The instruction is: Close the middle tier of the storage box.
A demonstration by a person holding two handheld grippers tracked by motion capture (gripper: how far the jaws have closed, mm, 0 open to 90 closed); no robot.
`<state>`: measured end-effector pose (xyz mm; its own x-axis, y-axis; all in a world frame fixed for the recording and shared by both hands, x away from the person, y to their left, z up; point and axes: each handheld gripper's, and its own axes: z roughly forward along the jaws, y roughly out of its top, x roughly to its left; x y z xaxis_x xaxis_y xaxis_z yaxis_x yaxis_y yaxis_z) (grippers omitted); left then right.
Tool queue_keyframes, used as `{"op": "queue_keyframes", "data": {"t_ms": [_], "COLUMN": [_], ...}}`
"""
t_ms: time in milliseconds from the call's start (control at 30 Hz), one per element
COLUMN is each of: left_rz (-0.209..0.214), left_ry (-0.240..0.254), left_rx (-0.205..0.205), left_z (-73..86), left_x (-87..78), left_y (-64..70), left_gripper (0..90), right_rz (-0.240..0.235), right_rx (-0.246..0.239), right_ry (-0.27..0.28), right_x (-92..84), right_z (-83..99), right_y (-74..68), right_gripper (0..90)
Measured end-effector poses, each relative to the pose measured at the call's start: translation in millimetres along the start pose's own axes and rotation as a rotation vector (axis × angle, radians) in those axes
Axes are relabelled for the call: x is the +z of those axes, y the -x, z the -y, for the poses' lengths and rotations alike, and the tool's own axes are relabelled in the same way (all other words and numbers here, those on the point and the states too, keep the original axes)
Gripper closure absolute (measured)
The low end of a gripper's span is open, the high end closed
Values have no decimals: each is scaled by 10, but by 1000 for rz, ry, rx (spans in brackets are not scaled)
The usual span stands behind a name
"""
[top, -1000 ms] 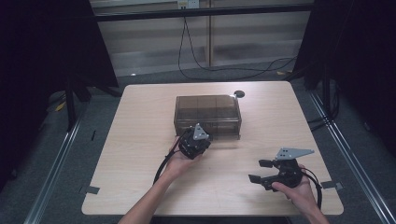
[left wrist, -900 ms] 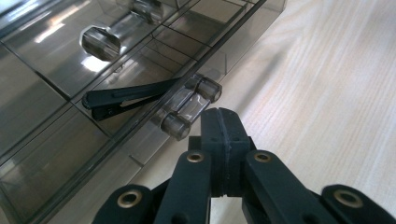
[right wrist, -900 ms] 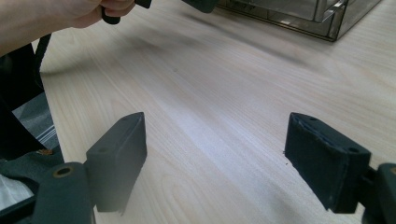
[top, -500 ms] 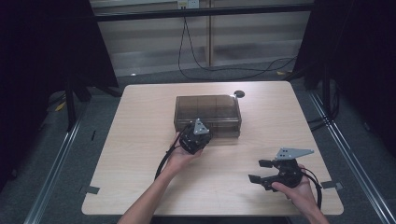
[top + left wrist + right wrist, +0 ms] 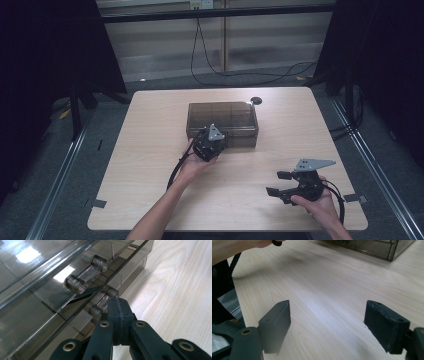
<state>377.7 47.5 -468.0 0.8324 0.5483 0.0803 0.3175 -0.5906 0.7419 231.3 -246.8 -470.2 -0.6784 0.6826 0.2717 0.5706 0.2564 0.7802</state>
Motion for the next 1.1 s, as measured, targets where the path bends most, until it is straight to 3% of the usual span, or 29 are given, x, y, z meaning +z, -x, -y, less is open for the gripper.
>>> {"op": "queue_keyframes", "data": {"t_ms": [567,633,800,1100], "left_rz": [-24,-18,-20,5], "left_ry": [-7,14,1,17], "left_rx": [-4,-27,-15,-39], "left_z": [-40,-41,-42,5], "left_x": [29,38,33,-5], "left_y": [-66,-68,-66,-34], "left_gripper": [900,900,899,813], "right_rz": [3,1,1,3], "right_rx": [1,3,2,2], "right_ry": [-7,-12,-10,-9], "right_x": [6,9,8,9], "right_z": [5,6,6,5], "right_y": [8,7,7,13], "right_gripper": [198,195,197,196]}}
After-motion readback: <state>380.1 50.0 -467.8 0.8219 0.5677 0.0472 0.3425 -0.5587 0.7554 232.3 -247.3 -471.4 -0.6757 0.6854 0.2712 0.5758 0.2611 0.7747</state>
